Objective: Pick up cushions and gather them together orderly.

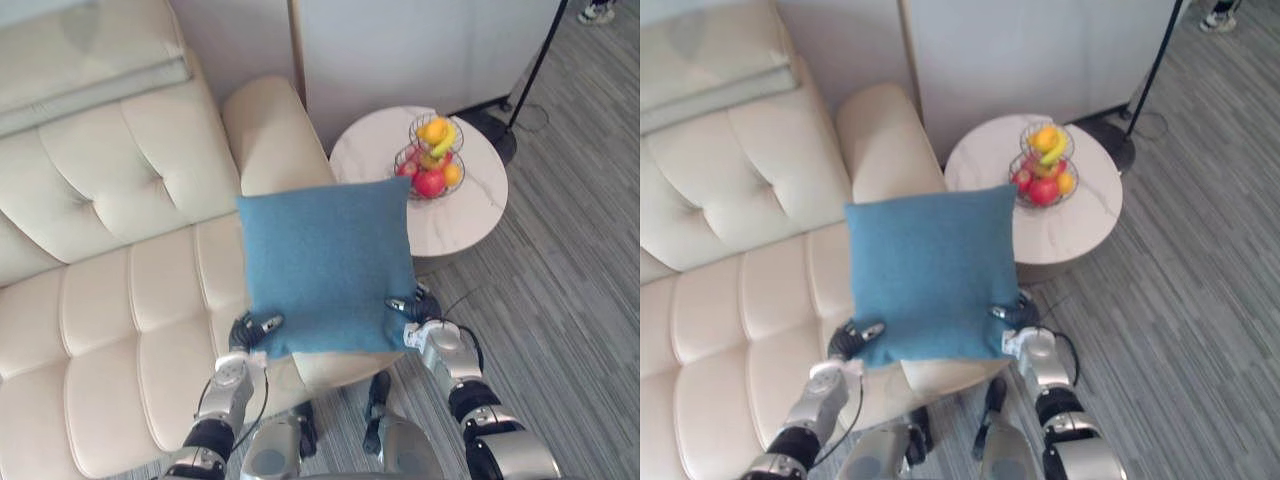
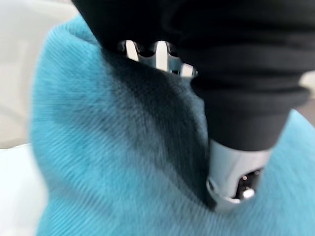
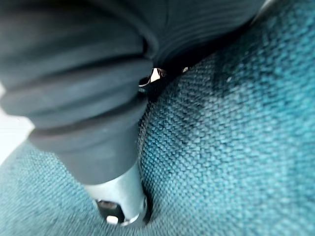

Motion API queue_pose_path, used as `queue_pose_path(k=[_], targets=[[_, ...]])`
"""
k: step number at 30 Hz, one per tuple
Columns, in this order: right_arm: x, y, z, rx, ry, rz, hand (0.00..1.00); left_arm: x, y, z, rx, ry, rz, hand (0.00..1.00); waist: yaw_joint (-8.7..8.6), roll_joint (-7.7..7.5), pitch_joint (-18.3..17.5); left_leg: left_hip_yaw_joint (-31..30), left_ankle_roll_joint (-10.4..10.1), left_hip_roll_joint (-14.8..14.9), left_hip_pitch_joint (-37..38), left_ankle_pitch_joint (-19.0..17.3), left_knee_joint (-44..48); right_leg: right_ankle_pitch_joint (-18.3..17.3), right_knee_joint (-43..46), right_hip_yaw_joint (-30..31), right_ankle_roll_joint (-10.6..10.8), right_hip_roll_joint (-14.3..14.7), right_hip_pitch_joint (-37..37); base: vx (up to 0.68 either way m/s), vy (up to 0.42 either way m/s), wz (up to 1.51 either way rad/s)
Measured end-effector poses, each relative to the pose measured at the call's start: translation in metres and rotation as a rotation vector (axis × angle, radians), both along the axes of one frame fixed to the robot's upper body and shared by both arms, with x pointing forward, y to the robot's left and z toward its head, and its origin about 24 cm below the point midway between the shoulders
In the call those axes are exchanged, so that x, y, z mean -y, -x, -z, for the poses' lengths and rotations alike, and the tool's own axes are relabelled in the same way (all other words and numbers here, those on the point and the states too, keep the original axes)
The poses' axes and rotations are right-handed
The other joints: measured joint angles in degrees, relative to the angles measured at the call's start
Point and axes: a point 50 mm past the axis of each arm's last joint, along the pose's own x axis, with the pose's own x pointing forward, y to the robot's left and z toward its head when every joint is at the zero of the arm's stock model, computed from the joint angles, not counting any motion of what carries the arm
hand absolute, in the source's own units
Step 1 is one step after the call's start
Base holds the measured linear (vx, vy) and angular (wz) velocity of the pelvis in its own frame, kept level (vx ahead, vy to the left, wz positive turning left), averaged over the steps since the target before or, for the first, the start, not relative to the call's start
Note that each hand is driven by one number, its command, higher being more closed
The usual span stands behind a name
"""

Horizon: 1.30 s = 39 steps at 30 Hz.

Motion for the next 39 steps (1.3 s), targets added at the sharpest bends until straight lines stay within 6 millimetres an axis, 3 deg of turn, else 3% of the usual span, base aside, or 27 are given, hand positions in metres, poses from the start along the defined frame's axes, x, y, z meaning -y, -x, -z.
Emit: queue_pose_path(k=[7,11,18,22,25,28,32,34,35,37,39], targets=[[-0.004,-0.006,-0.013,0.071,-0.025,-0.022,1.00,0.008,-0.011,-0.021,0.115,0.029,0.018,1.00,0.10,-0.04,0.2,-0.1,-0.6,0.9,-2.4,-0.6,1.0,-0.5,0.9,-0.1,-0.8,0.2,-2.4,-0.04,-0.010,0.00],[-0.003,0.005,-0.013,0.101,-0.044,-0.020,1.00,0.015,-0.008,-0.031,0.169,0.055,0.044,1.00,0.09,-0.03,0.2,-0.1,-0.7,1.0,-1.5,-0.1,0.5,-0.5,0.5,-0.3,-0.8,0.4,-1.4,0.09,0.002,0.01],[0.000,0.034,-0.002,0.102,-0.041,-0.017,1.00,0.021,0.017,-0.033,0.206,0.087,0.075,1.00,0.08,0.01,0.0,0.0,-0.7,-0.1,3.9,-0.1,-3.1,0.1,-3.5,-0.4,-0.1,0.6,4.1,0.07,0.029,0.00],[0.000,0.046,0.007,0.075,-0.043,-0.019,1.00,0.021,0.033,-0.022,0.164,0.102,0.066,1.00,0.11,0.14,-0.8,0.9,-0.8,-0.6,7.4,0.0,-5.2,0.7,-5.6,0.3,0.5,1.2,7.2,0.05,0.014,-0.11],[-0.001,0.047,0.008,0.074,-0.010,-0.036,1.00,0.020,0.036,-0.019,0.152,0.103,0.066,1.00,0.24,0.20,-1.7,1.2,-0.8,-0.7,7.9,0.0,-5.2,0.6,-4.8,1.8,0.6,1.1,7.1,0.00,0.027,-0.13],[-0.001,0.047,0.008,0.074,0.005,-0.040,1.00,0.022,0.036,-0.019,0.154,0.102,0.077,1.00,0.22,0.20,-2.1,-0.5,-0.6,-1.0,7.2,0.8,-5.1,-0.1,-2.4,7.8,1.3,1.1,5.5,-0.03,0.040,0.11],[0.005,0.051,0.010,0.064,0.015,-0.019,1.00,0.030,0.035,-0.027,0.188,0.116,0.104,1.00,0.31,0.57,-2.6,-5.3,-0.5,-2.0,4.7,2.5,-5.9,-0.8,-3.2,4.8,1.7,0.1,5.9,-0.09,-0.014,0.64],[0.009,0.053,0.013,0.053,0.019,-0.002,1.00,0.036,0.035,-0.029,0.196,0.139,0.108,1.00,0.47,1.30,-3.0,-5.4,-0.5,-0.9,2.2,0.9,-3.9,-1.0,-2.9,0.0,1.4,-0.7,6.7,-0.13,0.021,0.91],[0.010,0.053,0.012,0.053,0.023,0.006,1.00,0.040,0.036,-0.027,0.191,0.158,0.101,1.00,1.24,1.69,-3.5,0.3,0.0,1.5,2.1,-0.6,-2.4,-1.2,-1.8,-1.3,1.3,-1.3,6.8,-0.12,0.042,0.55],[0.017,0.054,0.012,0.054,0.040,0.024,1.00,0.048,0.036,-0.027,0.193,0.192,0.099,1.00,0.73,2.41,-4.7,6.4,0.2,3.0,1.9,-1.2,-0.2,-1.4,-0.7,-4.4,1.3,-3.8,6.7,-0.06,0.106,0.71],[0.019,0.054,0.012,0.051,0.045,0.037,1.00,0.051,0.036,-0.028,0.196,0.206,0.099,1.00,0.64,2.83,-5.0,8.2,3.6,6.8,0.2,-3.1,8.3,-1.4,0.8,-6.0,1.3,-5.8,6.5,-0.09,0.211,0.60]])
